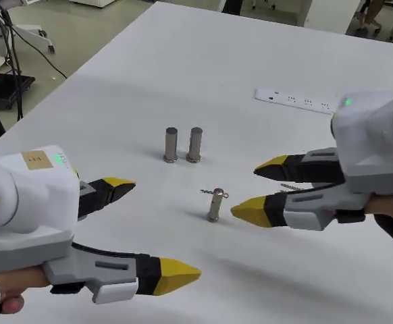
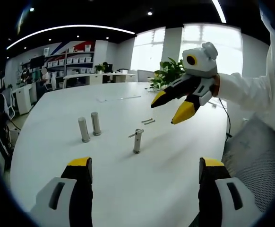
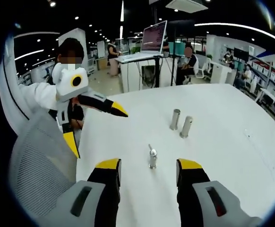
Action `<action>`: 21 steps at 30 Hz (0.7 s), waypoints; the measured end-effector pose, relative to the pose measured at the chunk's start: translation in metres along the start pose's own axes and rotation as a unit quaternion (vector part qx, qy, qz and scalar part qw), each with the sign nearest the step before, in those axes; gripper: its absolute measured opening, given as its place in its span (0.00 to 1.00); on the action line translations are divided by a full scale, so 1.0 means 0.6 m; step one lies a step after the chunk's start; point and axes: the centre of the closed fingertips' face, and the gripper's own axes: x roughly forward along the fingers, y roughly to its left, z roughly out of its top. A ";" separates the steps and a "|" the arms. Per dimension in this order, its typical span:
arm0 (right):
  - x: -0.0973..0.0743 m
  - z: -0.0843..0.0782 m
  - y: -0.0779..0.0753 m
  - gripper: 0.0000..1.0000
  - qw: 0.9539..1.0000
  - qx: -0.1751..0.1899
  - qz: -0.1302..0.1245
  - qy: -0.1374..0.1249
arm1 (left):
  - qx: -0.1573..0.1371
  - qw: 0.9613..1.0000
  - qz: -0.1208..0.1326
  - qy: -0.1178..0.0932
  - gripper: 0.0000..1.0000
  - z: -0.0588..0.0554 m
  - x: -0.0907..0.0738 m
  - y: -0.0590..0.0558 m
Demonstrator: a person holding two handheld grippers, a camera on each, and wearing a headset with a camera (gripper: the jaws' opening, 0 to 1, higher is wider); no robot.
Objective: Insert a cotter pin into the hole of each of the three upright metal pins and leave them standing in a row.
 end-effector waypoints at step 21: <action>-0.135 -0.086 -0.018 0.72 0.986 0.135 -0.088 -0.031 | -0.011 1.000 0.014 -0.004 0.94 0.028 -0.028 -0.020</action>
